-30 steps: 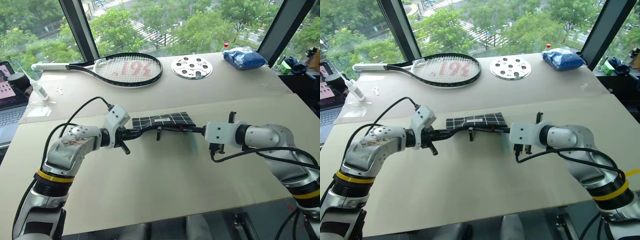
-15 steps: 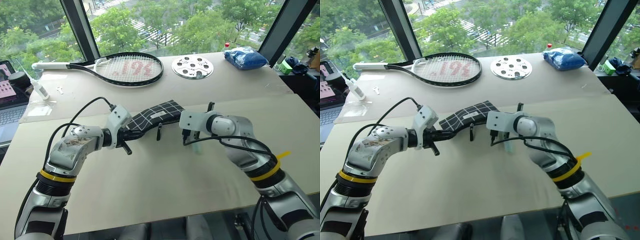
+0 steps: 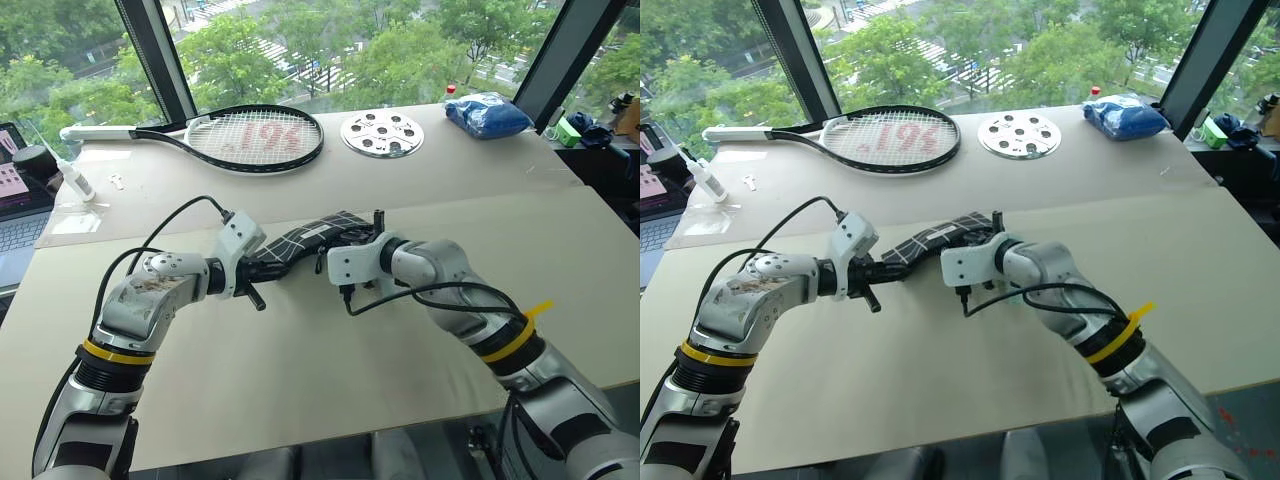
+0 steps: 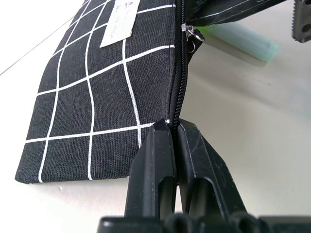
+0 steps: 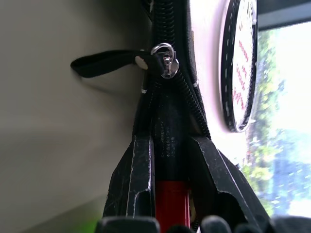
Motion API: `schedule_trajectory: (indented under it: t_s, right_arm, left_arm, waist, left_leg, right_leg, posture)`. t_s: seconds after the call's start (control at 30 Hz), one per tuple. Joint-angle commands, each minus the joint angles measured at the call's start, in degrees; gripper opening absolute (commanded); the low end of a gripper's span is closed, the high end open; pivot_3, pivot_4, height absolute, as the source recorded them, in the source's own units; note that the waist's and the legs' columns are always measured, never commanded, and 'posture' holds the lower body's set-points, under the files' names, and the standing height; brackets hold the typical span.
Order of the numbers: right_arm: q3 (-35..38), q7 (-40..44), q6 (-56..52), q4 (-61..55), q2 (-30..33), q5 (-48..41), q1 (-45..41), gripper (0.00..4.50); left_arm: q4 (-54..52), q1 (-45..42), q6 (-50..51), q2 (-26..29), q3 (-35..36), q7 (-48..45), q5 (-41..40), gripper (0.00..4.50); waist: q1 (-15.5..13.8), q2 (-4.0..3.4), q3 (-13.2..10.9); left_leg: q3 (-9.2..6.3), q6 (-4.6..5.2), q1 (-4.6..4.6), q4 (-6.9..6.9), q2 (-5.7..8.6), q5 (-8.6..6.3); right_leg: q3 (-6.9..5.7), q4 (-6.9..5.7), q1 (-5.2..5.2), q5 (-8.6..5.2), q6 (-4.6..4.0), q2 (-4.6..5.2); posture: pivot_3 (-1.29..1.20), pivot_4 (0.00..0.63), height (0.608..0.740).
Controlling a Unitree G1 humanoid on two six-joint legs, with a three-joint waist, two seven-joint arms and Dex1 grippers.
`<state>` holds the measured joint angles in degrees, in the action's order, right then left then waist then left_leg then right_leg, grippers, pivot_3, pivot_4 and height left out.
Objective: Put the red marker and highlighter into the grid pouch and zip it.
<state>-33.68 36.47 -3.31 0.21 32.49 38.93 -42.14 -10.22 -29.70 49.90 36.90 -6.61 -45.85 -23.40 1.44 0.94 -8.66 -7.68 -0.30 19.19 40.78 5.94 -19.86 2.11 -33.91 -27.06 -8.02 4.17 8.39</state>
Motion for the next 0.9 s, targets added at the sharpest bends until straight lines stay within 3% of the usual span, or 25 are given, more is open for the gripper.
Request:
schedule_trajectory:
  t_s: [0.03,0.23,0.33,0.7,0.9]
  right_arm:
    - [-1.14,-8.43,12.45,5.72,1.81,3.46,-0.30,0.58]
    - [0.79,-26.64,30.07,15.99,3.10,5.47,-0.74,0.58]
    - [1.44,-31.43,36.67,19.92,3.92,5.61,-2.09,0.58]
    - [3.22,-27.94,53.12,29.33,5.77,0.14,-9.64,0.58]
    - [4.29,-23.47,53.89,31.35,5.66,-1.87,-10.92,0.58]
  left_arm:
    - [-1.29,-1.67,-0.14,0.11,0.64,-0.98,-0.86,0.00]
    - [-2.43,-1.24,0.67,0.56,1.08,-1.34,-1.30,0.00]
    - [-2.76,-0.98,0.93,0.80,1.30,-1.56,-1.39,0.00]
    - [-2.96,-1.49,1.03,1.28,1.11,-2.00,-2.13,0.00]
    - [-3.06,-1.40,0.93,0.77,1.19,-1.99,-2.23,0.00]
  waist:
    - [0.09,0.00,0.00]
    - [0.67,0.00,0.00]
    - [0.97,0.00,0.00]
    - [1.41,0.01,0.00]
    - [1.39,0.01,0.00]
  left_leg:
    - [0.00,0.00,0.00,0.00,0.00,0.00]
    - [0.01,0.00,-0.01,-0.03,0.00,0.00]
    - [0.02,0.00,-0.01,-0.04,0.00,0.00]
    - [0.05,0.00,-0.02,-0.05,-0.01,0.00]
    - [0.05,0.00,-0.01,-0.05,-0.01,0.00]
  right_leg:
    - [0.00,0.00,0.00,0.00,0.00,0.00]
    - [0.02,0.01,0.00,0.00,0.00,0.00]
    - [0.04,0.02,0.00,0.00,0.00,0.00]
    - [0.11,0.05,0.00,0.00,0.00,-0.03]
    - [0.11,0.05,0.01,0.00,0.00,-0.03]
  posture:
    - [0.00,0.150,0.740]
    - [0.00,0.150,0.740]
    - [0.00,0.150,0.740]
    - [0.00,0.150,0.740]
    - [0.00,0.150,0.740]
